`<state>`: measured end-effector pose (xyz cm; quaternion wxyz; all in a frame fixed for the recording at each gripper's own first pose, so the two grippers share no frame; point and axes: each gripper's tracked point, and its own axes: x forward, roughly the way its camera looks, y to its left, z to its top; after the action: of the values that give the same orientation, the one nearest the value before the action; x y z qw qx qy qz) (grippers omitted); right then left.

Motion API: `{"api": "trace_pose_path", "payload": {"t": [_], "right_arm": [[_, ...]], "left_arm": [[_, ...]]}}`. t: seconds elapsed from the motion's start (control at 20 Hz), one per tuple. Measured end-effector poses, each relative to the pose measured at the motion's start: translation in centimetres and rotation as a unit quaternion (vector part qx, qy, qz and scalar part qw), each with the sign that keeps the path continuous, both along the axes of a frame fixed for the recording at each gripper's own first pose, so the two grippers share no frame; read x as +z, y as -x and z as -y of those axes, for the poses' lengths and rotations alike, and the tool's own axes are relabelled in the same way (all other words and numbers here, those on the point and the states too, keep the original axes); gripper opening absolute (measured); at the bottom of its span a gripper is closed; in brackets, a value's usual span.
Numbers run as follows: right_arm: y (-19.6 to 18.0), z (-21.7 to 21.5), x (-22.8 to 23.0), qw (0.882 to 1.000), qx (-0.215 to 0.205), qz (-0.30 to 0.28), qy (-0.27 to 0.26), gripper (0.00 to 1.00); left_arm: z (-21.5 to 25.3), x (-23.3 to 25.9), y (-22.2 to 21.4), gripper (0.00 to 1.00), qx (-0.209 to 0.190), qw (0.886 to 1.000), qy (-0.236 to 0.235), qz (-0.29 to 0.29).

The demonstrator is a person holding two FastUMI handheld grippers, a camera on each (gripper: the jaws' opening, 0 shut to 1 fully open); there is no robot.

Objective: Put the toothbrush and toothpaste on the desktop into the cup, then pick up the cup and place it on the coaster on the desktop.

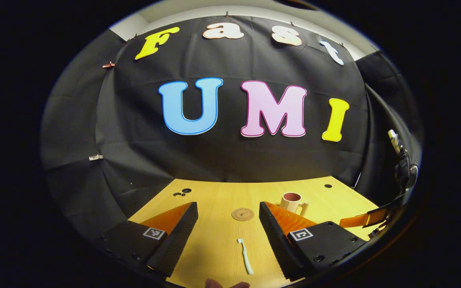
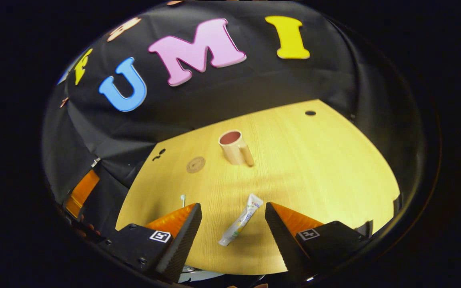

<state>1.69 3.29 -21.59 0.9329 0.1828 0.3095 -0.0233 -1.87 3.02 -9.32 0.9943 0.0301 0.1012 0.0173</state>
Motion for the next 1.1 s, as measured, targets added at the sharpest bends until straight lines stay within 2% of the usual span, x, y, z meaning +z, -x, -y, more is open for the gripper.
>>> {"api": "trace_pose_path", "payload": {"t": [0.15, 0.35, 0.55, 0.7, 0.75, 0.8, 0.9, 0.95, 1.0, 1.05, 1.1], "right_arm": [[-1.4, 0.1, -5.4, 0.998, -0.018, -0.059, -0.004, 0.98], [-3.4, -0.5, -9.8, 0.994, -0.025, -0.102, -0.011, 0.98], [-4.2, -1.5, -12.9, 0.987, -0.04, -0.147, -0.044, 0.98], [-5.2, -1.2, -13.5, 0.986, -0.053, -0.149, -0.044, 0.96], [-5.7, -1.4, -13.8, 0.985, -0.054, -0.154, -0.048, 0.89], [-5.9, -1.7, -13.9, 0.985, -0.049, -0.159, -0.053, 0.88], [-5.7, -1.8, -14.3, 0.983, -0.046, -0.171, -0.039, 0.76], [-5.6, -1.7, -14.5, 0.983, -0.046, -0.176, -0.025, 0.63], [-5.7, -1.4, -14.8, 0.982, -0.051, -0.179, -0.019, 0.44], [-5.9, -1.7, -14.9, 0.982, -0.048, -0.182, -0.026, 0.31], [-5.9, -2.1, -14.7, 0.981, -0.045, -0.187, -0.029, 0.34]], "left_arm": [[-0.8, -1.5, 0.1, 0.97, 0.004, 1.0, -0.002, -0.014], [-2.4, -3.7, 0.1, 0.97, 0.017, 0.999, 0.001, -0.034], [-3.6, -5.1, -0.5, 0.97, 0.027, 0.998, 0.008, -0.047], [-4.4, -5.6, -1.1, 0.97, 0.035, 0.998, 0.008, -0.047], [-4.7, -5.7, -1.1, 0.97, 0.038, 0.998, 0.009, -0.048], [-5.1, -5.9, -1.2, 0.97, 0.042, 0.998, 0.012, -0.048], [-5.5, -6.3, -1.2, 0.97, 0.049, 0.997, 0.02, -0.053], [-5.7, -6.5, -1.2, 0.97, 0.053, 0.997, 0.023, -0.056], [-5.9, -6.8, -1.1, 0.97, 0.056, 0.996, 0.025, -0.058], [-6.1, -6.8, -1.1, 0.97, 0.059, 0.996, 0.026, -0.06], [-6.2, -6.9, -1.0, 0.97, 0.06, 0.996, 0.027, -0.061]]}}
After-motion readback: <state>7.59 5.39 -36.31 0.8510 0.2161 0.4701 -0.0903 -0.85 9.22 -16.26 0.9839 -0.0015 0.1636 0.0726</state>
